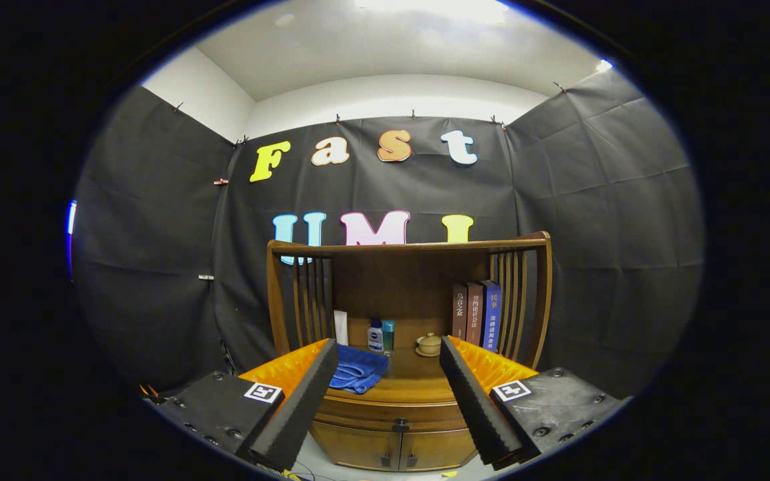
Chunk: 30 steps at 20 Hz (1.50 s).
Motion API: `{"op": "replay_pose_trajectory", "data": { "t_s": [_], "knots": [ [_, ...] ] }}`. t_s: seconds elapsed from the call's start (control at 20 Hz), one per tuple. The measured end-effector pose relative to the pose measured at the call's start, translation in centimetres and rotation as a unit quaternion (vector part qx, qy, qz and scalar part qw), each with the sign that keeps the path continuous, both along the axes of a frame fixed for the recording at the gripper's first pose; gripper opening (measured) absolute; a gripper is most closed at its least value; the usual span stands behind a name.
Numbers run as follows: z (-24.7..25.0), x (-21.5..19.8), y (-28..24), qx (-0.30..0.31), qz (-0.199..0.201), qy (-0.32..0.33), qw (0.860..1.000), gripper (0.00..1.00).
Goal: Pull open the drawer, take out the items inside it, and place them on the countertop above the cabinet.
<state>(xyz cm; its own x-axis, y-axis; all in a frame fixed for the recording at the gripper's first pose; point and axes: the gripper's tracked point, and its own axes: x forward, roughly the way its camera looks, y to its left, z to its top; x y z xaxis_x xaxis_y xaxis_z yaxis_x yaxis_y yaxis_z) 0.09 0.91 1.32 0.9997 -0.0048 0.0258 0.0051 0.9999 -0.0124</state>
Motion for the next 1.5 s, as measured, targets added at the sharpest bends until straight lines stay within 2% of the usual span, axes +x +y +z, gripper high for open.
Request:
{"op": "replay_pose_trajectory", "data": {
  "t_s": [0.35,0.6,0.8,1.05,1.5],
  "knots": [
    [-1.1,0.9,0.0,0.011,0.002,0.006,1.000,0.99],
    [-4.6,2.8,-0.6,0.032,0.000,0.029,0.999,0.99],
    [-9.1,5.3,-1.2,0.048,-0.012,0.055,0.997,0.98],
    [-17.2,7.9,-1.9,0.042,-0.025,0.104,0.993,0.99],
    [-30.3,11.9,-3.3,0.037,-0.047,0.196,0.979,0.99]
  ]
}}
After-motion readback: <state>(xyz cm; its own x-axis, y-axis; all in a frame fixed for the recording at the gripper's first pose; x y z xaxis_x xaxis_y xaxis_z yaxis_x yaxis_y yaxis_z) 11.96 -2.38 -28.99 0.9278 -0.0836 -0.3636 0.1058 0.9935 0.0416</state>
